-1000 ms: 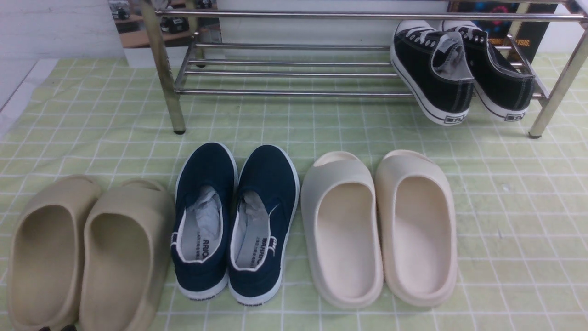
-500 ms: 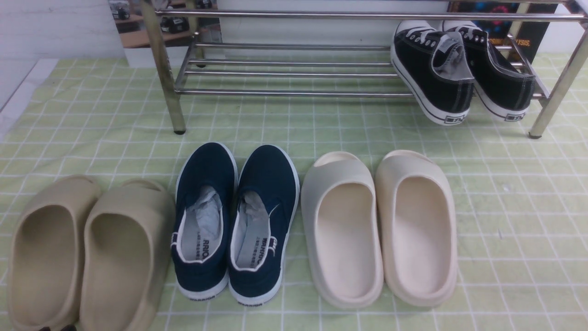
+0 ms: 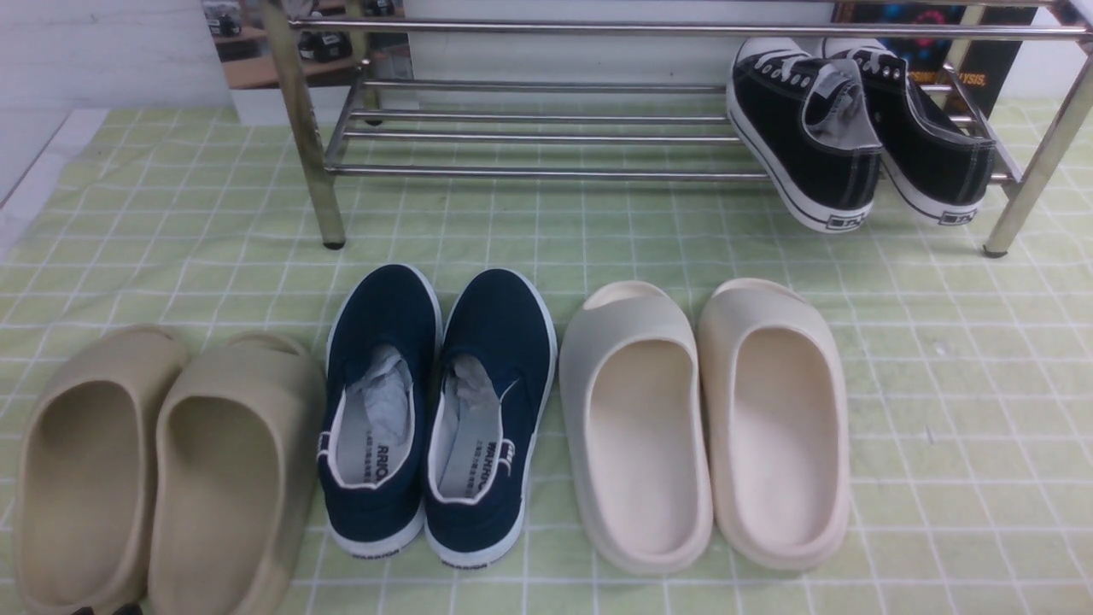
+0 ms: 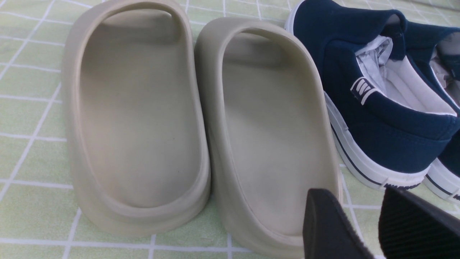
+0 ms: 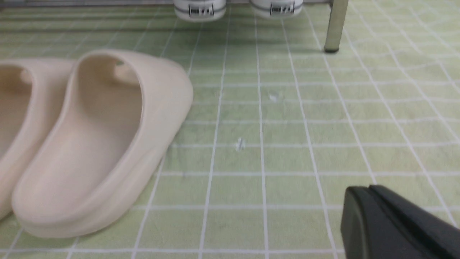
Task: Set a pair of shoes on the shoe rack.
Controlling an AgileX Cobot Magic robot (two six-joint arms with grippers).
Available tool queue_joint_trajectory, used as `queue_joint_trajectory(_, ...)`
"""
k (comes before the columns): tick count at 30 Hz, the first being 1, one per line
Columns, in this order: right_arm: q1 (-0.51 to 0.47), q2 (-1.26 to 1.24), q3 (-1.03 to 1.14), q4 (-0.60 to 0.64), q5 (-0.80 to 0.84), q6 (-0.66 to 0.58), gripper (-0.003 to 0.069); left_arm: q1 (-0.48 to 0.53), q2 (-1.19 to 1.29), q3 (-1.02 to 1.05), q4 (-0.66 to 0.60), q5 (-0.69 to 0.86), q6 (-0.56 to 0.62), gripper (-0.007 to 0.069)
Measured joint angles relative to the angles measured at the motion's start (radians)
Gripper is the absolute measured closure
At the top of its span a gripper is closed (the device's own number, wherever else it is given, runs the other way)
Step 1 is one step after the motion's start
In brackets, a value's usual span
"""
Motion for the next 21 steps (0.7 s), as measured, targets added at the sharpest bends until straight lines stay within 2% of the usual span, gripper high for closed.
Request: queue_joint_trajectory(21,0.000,-0.001,-0.008,0.003,0.041,0.001,0.0638,0.000,0.000,0.000,0.000,0.000,0.000,0.0386)
